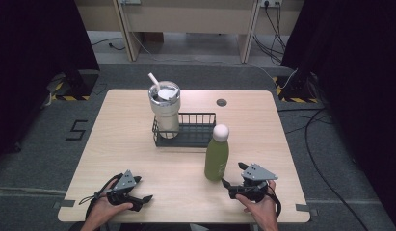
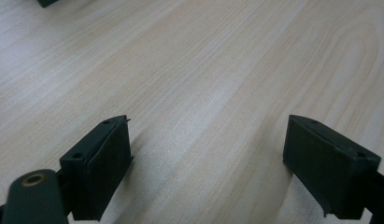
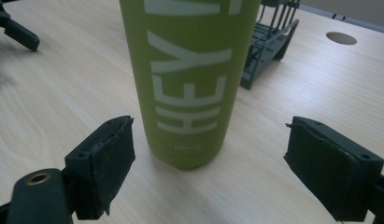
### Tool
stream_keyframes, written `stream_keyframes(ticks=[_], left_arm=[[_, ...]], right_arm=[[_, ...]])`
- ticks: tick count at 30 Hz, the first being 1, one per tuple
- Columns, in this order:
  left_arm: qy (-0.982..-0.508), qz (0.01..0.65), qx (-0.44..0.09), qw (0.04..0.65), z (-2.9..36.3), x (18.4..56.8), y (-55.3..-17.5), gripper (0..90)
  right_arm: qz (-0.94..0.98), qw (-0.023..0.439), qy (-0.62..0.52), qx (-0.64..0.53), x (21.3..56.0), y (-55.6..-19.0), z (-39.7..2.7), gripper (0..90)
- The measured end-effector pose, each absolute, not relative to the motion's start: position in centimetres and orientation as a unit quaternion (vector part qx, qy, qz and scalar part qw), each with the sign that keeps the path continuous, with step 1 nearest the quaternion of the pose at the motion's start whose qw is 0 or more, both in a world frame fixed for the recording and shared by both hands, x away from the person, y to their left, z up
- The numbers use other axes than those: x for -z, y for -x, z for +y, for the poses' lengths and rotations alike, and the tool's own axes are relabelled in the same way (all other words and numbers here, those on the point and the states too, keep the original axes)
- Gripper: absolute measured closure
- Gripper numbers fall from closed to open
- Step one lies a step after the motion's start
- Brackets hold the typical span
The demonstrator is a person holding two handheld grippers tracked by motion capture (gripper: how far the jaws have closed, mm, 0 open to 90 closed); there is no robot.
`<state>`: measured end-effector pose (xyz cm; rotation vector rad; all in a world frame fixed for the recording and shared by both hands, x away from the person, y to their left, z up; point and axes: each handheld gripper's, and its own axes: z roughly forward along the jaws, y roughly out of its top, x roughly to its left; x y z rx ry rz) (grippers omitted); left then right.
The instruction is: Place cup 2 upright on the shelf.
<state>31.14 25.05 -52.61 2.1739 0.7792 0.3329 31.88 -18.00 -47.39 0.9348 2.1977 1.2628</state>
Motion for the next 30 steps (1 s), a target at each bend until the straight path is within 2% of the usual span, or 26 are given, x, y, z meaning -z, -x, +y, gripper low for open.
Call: stream_keyframes(ticks=[30], left_arm=[[-0.857,0.306,-0.130,0.394,25.1,52.6,-31.1,14.4]], right_arm=[[0.793,0.208,-0.311,-0.480,46.9,-34.8,-14.7,15.8]])
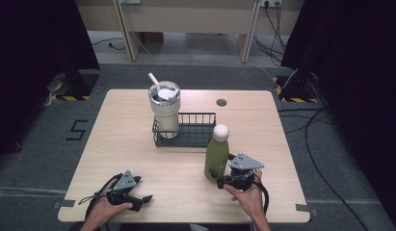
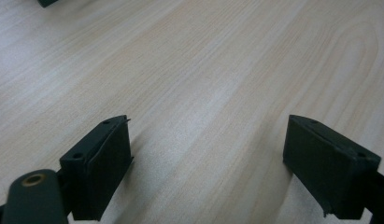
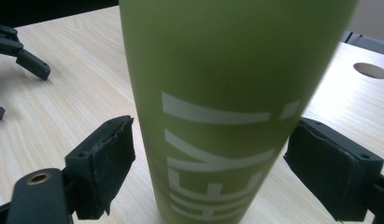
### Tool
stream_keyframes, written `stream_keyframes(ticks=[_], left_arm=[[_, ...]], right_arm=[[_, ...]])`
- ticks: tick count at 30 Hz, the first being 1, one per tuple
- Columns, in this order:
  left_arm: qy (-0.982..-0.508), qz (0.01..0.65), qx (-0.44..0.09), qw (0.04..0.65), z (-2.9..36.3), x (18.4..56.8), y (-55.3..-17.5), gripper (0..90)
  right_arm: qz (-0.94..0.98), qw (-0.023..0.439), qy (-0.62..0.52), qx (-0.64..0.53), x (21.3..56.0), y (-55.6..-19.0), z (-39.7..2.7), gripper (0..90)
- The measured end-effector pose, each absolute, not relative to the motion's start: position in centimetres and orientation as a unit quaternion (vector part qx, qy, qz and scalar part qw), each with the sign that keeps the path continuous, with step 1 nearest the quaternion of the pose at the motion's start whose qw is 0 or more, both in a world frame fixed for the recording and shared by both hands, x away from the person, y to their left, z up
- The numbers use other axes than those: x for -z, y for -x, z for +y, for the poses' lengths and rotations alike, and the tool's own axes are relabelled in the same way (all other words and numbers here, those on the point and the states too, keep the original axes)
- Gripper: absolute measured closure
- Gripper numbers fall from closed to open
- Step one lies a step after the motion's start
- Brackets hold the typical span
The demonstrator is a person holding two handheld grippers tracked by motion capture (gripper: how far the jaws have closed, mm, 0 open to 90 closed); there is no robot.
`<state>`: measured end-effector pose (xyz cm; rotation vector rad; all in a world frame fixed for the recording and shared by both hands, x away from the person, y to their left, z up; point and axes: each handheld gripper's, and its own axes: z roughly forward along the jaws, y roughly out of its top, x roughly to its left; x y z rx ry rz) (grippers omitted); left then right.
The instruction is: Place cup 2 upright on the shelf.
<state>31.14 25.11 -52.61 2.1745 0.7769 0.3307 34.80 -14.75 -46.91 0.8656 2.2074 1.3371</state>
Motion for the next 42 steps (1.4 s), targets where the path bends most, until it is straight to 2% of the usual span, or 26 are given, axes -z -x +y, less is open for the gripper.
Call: stream_keyframes(ticks=[15,27,42], left_arm=[[-0.857,0.306,-0.130,0.394,25.1,52.6,-31.1,14.4],[-0.857,0.305,-0.130,0.393,25.2,52.6,-31.1,14.4],[-0.857,0.305,-0.129,0.394,25.2,52.6,-31.1,14.5]], right_arm=[[0.780,0.199,-0.310,-0.506,48.7,-36.1,-14.0,17.8],[0.769,0.211,-0.304,-0.522,49.0,-36.2,-13.8,20.6],[0.752,0.228,-0.318,-0.531,46.3,-36.6,-14.7,20.7]])
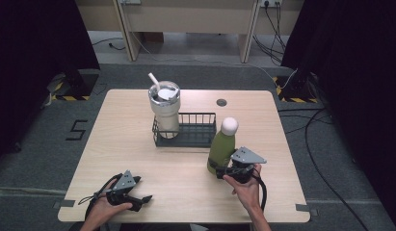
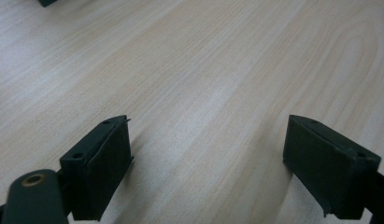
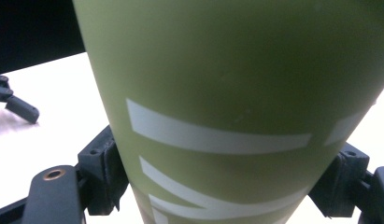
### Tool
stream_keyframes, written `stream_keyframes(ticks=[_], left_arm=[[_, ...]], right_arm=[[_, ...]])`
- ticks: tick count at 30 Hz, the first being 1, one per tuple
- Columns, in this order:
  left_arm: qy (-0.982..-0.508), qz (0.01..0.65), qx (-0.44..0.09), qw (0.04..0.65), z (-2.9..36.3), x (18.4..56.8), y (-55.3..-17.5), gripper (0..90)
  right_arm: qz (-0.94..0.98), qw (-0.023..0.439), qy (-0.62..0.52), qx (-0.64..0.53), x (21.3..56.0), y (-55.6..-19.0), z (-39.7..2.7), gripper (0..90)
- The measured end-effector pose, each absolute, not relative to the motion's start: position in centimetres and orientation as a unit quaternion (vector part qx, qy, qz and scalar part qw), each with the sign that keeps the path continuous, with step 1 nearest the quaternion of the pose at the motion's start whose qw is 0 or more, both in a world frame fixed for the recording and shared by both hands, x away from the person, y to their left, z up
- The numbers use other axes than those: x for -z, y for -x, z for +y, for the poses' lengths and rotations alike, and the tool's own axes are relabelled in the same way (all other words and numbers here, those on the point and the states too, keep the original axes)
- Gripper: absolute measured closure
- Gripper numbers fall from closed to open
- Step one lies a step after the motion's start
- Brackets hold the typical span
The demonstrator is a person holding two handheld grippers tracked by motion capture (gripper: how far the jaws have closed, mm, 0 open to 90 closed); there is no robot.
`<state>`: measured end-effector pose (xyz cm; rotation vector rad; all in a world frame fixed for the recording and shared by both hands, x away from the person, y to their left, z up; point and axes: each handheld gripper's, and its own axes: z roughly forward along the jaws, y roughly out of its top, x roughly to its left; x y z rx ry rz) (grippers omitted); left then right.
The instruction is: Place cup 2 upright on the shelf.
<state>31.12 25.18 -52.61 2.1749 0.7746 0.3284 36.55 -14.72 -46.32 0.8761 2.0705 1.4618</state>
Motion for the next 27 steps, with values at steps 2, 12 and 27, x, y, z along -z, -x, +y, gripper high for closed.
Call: stream_keyframes(ticks=[2,12,27], left_arm=[[-0.857,0.305,-0.129,0.394,25.2,52.6,-31.1,14.4],[-0.857,0.306,-0.130,0.394,25.2,52.6,-31.1,14.4],[-0.857,0.307,-0.131,0.393,25.2,52.6,-31.1,14.4]], right_arm=[[0.752,0.231,-0.318,-0.529,46.0,-36.7,-14.7,20.8],[0.753,0.235,-0.316,-0.526,44.2,-37.9,-14.4,20.8],[0.755,0.227,-0.313,-0.529,42.1,-39.2,-13.4,20.8]])
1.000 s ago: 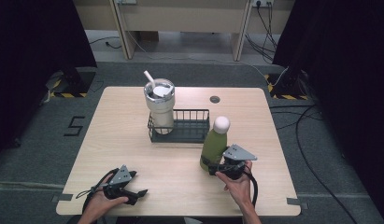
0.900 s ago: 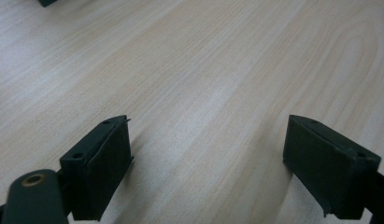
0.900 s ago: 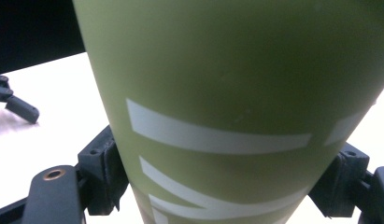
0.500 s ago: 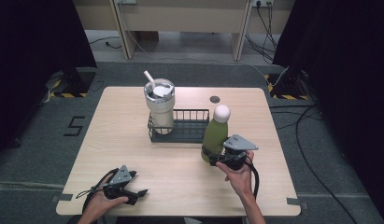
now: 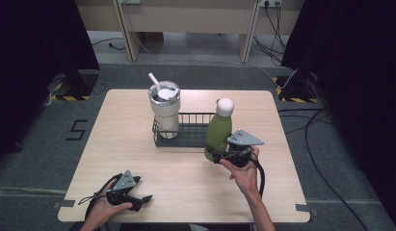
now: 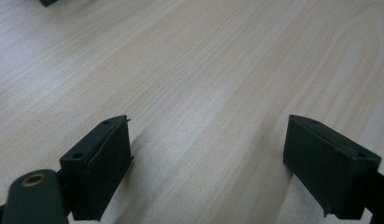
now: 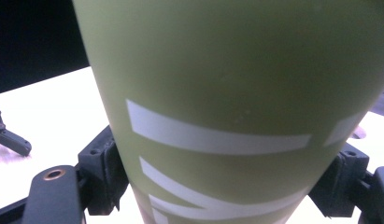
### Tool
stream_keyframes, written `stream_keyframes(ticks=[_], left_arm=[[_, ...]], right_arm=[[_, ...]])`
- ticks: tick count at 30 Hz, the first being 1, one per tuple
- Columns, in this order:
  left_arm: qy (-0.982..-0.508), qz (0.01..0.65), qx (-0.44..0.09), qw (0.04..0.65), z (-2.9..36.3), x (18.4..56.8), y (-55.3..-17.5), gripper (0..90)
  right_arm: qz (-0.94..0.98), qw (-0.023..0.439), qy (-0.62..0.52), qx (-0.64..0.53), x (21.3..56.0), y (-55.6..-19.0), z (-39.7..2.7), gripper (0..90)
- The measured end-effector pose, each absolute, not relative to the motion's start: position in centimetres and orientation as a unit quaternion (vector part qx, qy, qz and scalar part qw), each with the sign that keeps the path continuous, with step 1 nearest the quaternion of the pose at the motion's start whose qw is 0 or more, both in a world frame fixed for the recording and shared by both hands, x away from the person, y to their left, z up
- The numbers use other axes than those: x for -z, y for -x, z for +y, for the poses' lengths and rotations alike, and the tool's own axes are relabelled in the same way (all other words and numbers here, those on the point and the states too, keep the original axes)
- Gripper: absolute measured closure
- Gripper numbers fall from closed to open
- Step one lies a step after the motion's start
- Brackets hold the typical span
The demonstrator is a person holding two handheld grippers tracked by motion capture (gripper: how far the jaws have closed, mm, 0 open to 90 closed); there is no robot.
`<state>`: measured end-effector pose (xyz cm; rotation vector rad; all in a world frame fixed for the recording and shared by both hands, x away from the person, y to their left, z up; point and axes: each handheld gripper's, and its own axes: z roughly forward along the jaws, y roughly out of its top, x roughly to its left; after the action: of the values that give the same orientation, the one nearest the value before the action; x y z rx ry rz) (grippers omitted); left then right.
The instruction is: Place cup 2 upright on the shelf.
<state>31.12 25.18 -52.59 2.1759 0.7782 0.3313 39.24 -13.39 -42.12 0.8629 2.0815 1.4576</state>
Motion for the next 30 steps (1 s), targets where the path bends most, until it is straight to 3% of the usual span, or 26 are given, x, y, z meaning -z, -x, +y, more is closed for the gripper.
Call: stream_keyframes(ticks=[30], left_arm=[[-0.856,0.309,-0.130,0.394,25.2,52.6,-31.1,14.4]], right_arm=[[0.754,0.228,-0.302,-0.537,36.9,-43.9,-10.7,20.8]])
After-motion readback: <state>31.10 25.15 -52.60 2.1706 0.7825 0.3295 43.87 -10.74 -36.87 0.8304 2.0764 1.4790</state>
